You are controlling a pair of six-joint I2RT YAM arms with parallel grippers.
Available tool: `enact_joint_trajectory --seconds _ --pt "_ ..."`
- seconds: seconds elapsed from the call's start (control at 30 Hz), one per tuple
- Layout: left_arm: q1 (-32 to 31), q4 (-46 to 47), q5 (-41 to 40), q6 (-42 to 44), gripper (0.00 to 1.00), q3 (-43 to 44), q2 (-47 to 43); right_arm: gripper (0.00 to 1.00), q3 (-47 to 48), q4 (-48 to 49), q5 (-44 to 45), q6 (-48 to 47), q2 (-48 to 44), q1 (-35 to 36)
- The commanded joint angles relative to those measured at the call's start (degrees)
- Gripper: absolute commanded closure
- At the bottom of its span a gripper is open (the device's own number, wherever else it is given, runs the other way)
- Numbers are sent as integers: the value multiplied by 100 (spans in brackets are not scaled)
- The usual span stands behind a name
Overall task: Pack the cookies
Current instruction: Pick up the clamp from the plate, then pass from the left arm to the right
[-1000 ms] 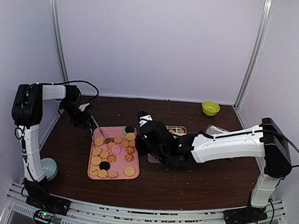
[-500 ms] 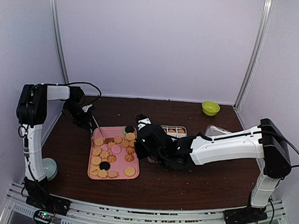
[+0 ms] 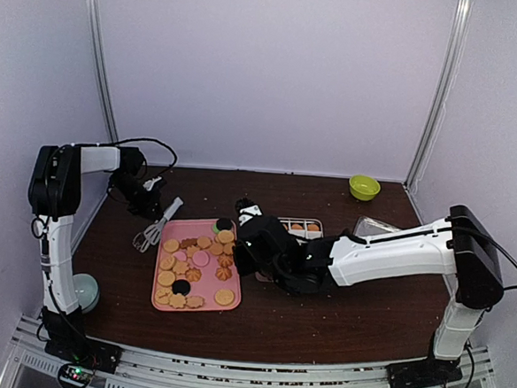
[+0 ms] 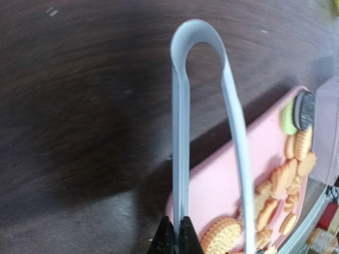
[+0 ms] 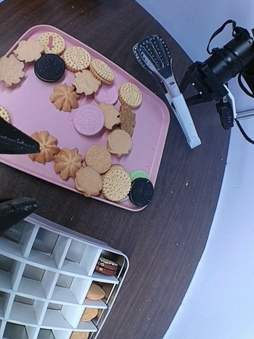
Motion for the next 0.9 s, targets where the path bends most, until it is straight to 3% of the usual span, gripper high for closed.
enact_joint_trajectory --seconds 0.0,0.27,0.37,0.43,0.53,0.67,0.87 --pt "-87 -353 872 766 100 301 -598 69 -43 217 -308 -106 -319 -46" --pt "-442 -1801 2043 2526 100 456 -1525 58 -268 1441 -2265 -126 -883 -387" --pt "-654 -2587 2465 3269 100 536 -1876 39 -290 1828 -2564 -183 -1033 -410" --pt "-792 -3184 2788 3753 100 701 -2030 32 -210 1895 -2623 -196 -1052 -411" --pt "-975 -4171 3359 4513 100 1082 -2079 35 -126 2304 -3012 -152 -995 -419" --pt "-1305 -4207 3494 4626 100 1036 -2497 43 -35 2892 -3541 110 -845 -432" --pt "-1538 -4217 3677 4503 100 1023 -2715 47 -47 3961 -4048 595 -687 -440"
